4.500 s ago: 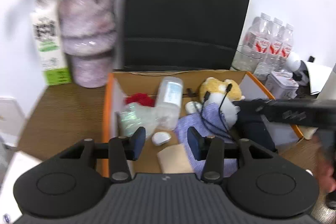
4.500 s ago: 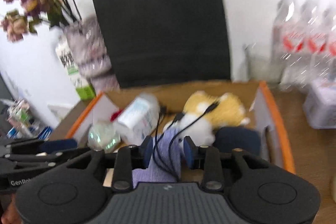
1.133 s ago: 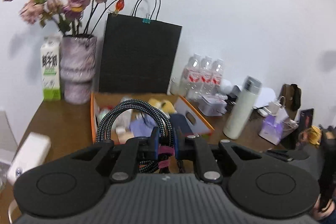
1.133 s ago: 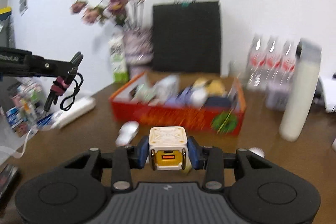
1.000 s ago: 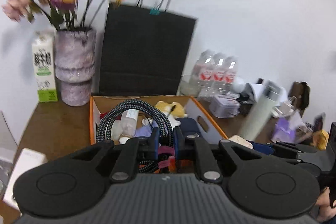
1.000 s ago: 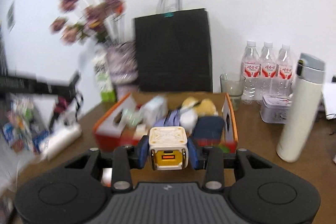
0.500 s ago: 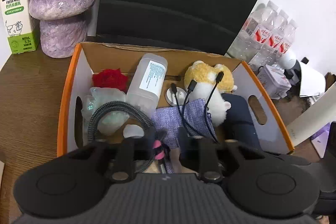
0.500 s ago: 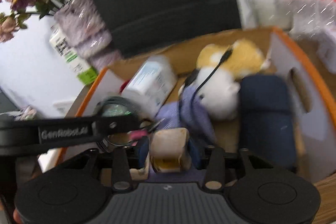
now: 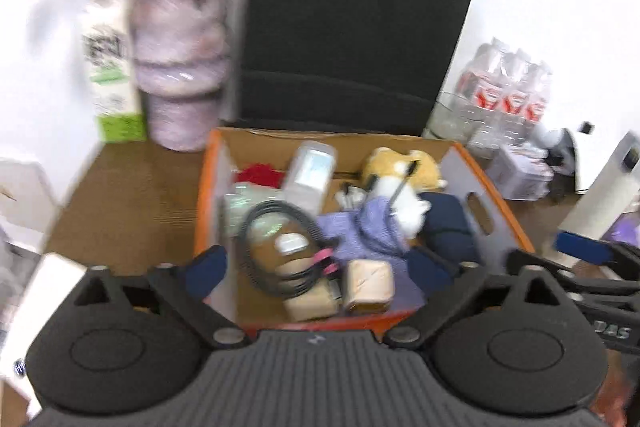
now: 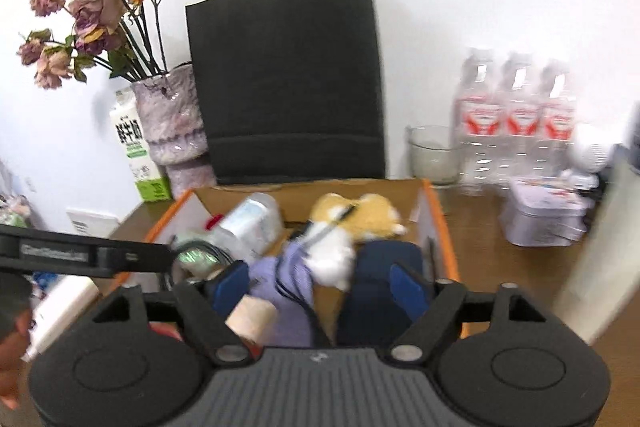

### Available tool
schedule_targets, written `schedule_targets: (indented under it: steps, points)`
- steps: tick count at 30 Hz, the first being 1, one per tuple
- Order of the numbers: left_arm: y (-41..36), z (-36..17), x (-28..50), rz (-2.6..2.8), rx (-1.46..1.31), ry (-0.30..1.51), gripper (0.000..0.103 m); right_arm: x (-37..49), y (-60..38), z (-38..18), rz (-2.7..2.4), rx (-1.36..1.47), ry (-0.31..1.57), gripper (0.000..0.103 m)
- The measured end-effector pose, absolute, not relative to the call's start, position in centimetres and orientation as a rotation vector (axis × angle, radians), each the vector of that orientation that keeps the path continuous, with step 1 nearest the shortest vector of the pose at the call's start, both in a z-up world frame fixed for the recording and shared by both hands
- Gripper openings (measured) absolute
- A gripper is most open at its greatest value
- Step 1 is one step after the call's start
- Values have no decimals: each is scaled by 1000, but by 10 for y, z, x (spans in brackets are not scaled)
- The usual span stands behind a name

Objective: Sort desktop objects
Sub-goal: 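Grasp the crumpled white tissue with the left tool while the right tool grasps the white bottle cap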

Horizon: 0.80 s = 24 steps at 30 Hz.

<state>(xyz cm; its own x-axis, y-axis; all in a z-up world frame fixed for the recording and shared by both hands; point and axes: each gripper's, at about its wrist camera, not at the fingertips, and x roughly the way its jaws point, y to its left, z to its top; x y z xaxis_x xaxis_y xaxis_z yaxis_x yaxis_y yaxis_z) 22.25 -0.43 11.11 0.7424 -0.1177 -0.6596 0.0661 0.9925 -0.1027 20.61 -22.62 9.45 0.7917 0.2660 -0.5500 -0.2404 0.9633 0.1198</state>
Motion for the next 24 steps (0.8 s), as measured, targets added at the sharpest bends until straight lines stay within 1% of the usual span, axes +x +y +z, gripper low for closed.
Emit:
schedule_targets:
  steps: [3,9,11,14,17,24]
  points:
    - [-15,104,179,-69,-2,648,103,176,-237,74,240,9,607,86]
    - [-34,78,99,-101,47,616,103,107,-261,33,218,12,647,86]
    - [-39,59,69,-53,79,634,103,81,-266,22,210,15,645,92]
    - [-43,35,26,-77,94,644,103,42,-269,9,216,18,633,94]
    - [-41,21,-4,-59,82,673,103,17,-269,-2,221,57,646,94]
    - [-20,17,-43,-18,4,652,103,-14,-253,-8,295,71,664,94]
